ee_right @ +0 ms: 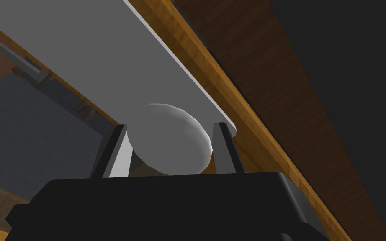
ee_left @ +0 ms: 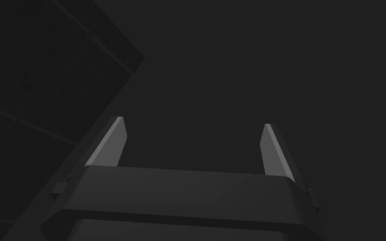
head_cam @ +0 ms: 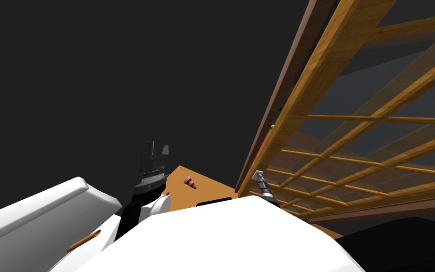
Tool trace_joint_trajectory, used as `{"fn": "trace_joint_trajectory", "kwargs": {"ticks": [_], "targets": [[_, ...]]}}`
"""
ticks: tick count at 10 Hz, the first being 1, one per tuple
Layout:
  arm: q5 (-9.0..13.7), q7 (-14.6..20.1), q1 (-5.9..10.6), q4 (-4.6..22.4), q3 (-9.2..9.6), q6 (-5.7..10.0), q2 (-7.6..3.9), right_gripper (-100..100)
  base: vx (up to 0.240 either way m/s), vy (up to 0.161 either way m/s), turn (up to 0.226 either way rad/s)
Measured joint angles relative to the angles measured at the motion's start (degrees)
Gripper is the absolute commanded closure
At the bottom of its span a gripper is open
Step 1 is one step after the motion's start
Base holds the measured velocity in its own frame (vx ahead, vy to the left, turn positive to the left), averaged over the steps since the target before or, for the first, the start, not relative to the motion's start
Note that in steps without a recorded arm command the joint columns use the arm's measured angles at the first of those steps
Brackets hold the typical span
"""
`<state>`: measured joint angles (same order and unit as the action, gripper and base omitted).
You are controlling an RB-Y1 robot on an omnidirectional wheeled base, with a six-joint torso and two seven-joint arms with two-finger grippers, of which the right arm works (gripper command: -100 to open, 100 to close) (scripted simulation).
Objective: Pull the door open
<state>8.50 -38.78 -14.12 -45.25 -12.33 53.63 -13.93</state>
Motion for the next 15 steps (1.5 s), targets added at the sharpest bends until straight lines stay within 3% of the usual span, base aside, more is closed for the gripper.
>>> {"fn": "trace_joint_trajectory", "kwargs": {"ticks": [15], "targets": [[2.8,20.3,2.54,1.7,2.95,-0.22,-0.85,100,-0.032,-0.006,0.008]]}}
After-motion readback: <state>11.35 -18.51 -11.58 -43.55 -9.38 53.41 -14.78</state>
